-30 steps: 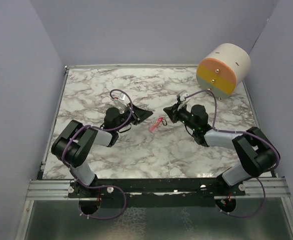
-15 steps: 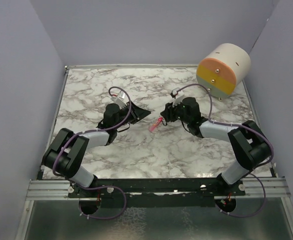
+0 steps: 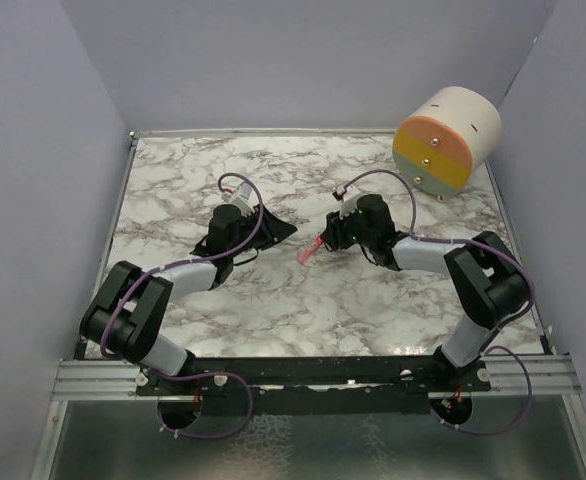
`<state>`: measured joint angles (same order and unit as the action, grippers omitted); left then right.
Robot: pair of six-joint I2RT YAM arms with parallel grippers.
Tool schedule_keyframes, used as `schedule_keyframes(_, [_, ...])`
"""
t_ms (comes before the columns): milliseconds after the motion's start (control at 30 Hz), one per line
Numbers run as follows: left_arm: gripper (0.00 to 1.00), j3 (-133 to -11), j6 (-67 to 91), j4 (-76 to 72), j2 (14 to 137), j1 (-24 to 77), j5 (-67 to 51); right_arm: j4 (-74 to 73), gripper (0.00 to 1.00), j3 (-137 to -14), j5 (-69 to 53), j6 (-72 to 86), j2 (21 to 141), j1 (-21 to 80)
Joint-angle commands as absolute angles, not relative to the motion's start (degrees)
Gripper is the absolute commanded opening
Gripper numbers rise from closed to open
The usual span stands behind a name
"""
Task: Put the keys on the keyring
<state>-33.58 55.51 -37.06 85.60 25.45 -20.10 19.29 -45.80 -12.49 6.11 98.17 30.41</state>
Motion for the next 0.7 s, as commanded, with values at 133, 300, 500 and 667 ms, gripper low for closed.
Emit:
schedule_keyframes(133, [0.31, -38.69, 48.97, -30.24, 85.55, 25.62, -17.41, 22.07, 0.39, -44.61, -9.48, 8.82, 95.85, 30.70])
schedule_keyframes(300, [0.31, -42.80, 45.83, -24.39, 87.02, 27.56, -13.82, 29.35, 0.37, -38.51, -1.34, 14.31, 90.49, 30.68])
schedule_keyframes(500, [0.34, -50.31, 44.17, -15.55, 90.80, 31.60, -8.74, 34.33, 0.88, -32.84, 7.41, 17.98, 84.15, 30.52])
schedule_keyframes(667, [0.36, -55.42, 43.82, -12.24, 95.05, 35.16, -5.65, 32.49, 0.90, -32.26, 12.21, 21.28, 81.14, 29.92])
